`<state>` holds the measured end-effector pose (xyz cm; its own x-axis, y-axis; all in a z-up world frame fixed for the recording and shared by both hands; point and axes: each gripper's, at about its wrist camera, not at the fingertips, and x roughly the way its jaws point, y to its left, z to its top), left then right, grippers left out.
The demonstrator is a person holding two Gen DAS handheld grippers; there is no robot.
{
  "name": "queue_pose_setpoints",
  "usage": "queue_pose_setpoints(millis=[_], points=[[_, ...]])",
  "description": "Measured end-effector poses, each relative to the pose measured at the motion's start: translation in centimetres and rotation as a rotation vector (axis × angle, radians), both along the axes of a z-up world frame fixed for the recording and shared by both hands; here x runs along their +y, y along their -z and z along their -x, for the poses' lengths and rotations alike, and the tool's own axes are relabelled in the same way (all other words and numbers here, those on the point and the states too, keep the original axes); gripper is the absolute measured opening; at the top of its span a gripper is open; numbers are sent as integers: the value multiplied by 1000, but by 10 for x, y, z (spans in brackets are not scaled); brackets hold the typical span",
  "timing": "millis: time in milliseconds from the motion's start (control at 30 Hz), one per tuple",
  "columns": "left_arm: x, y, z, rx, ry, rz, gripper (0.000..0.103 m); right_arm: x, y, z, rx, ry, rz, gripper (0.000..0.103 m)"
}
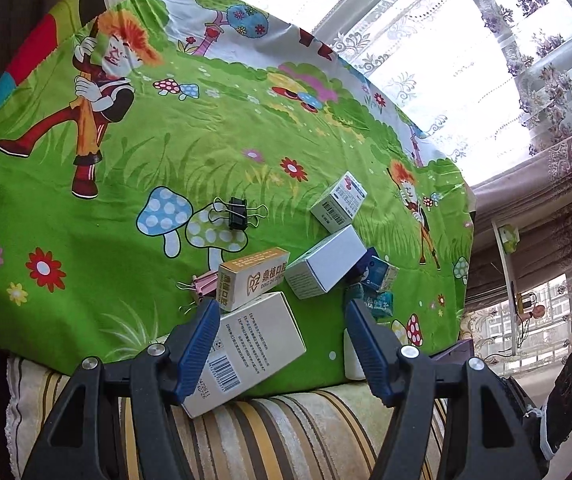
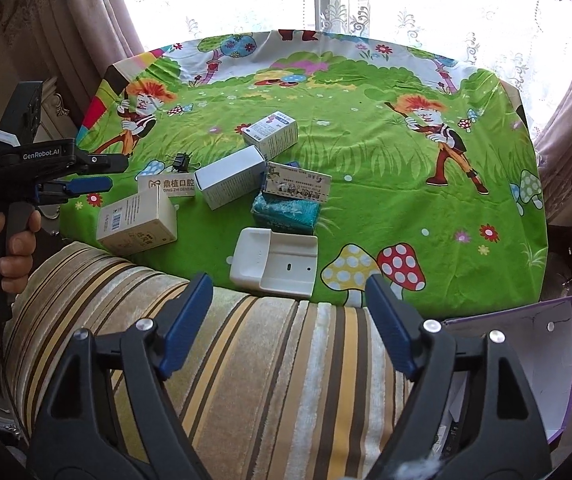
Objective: Organize rigid objects
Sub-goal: 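Move both open grippers back to the boxes on the bed, then grasp the orange-topped box with the left gripper while the right grasps the white medicine box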
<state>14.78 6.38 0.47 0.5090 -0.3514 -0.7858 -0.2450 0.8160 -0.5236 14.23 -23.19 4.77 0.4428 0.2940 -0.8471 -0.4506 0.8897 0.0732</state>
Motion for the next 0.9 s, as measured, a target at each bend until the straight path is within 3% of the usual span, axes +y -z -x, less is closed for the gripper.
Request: queue_pose_setpoints(millis=[267, 433, 700, 900], points=[[11, 20, -21, 48, 7, -2, 66, 16, 14, -33, 49, -39, -23, 86], [9, 28, -32, 61, 32, -16, 57, 20, 29, -54, 97, -43, -45, 86], [5, 35, -39, 69, 72, -68, 56, 24, 46, -82, 153, -28, -99, 86], [3, 40, -41, 67, 94, -83, 41, 24, 59, -107, 195, 3, -148, 86]])
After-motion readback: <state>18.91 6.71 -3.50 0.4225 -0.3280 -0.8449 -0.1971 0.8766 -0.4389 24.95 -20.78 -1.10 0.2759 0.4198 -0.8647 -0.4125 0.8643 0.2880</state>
